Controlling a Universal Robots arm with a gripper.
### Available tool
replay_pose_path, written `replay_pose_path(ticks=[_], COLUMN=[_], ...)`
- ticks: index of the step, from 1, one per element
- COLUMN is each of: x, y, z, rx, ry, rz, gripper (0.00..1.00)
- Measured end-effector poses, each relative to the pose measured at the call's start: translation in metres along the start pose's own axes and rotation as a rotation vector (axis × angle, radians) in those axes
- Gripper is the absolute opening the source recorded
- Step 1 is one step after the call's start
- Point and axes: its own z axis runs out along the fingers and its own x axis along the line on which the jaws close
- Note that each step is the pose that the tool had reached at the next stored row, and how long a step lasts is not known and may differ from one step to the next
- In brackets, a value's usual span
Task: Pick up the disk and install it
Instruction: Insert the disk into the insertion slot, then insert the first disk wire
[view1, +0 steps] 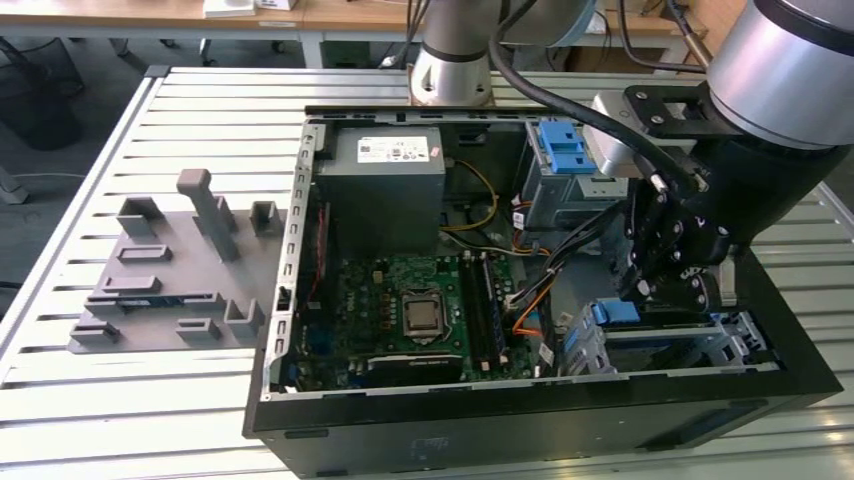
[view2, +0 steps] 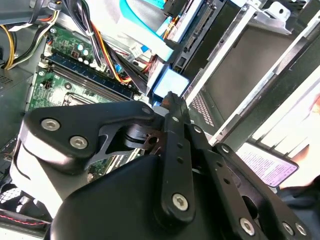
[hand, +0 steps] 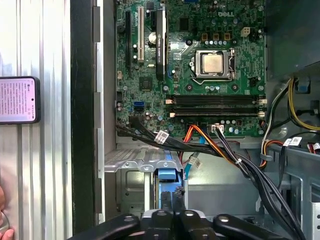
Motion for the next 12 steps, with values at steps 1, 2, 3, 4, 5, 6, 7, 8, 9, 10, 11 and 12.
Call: replay_pose_path(ticks=[1, 2, 3, 4, 5, 6, 7, 8, 9, 10, 11, 12], x=[0.0000, 0.0000, 0.0000, 0.0000, 0.0000, 0.0000, 0.0000, 0.0000, 0.0000, 0.0000, 0.0000, 0.0000], y=[0.0000, 0.0000, 0.0000, 0.0000, 0.0000, 0.0000, 0.0000, 0.0000, 0.0000, 0.0000, 0.0000, 0.0000], z=[0.0001, 0.0002, 0.0002, 0.0002, 0.0002, 0.0002, 0.0004, 0.0005, 0.0005, 0.0005, 0.0005, 0.0005], rx=[0.0000, 0.0000, 0.0000, 0.0000, 0.0000, 0.0000, 0.0000, 0.0000, 0.0001, 0.0000, 0.0000, 0.0000], ry=[-0.0001, -0.0002, -0.0002, -0.0003, -0.0002, -0.0002, -0.0002, -0.0002, -0.0003, -0.0003, -0.0002, -0.0002], rz=[0.000, 0.000, 0.000, 0.000, 0.000, 0.000, 0.000, 0.000, 0.000, 0.000, 0.000, 0.000], gripper=[0.13, 0.11, 0.11, 0.11, 0.11, 0.11, 0.11, 0.11, 0.11, 0.11, 0.11, 0.11])
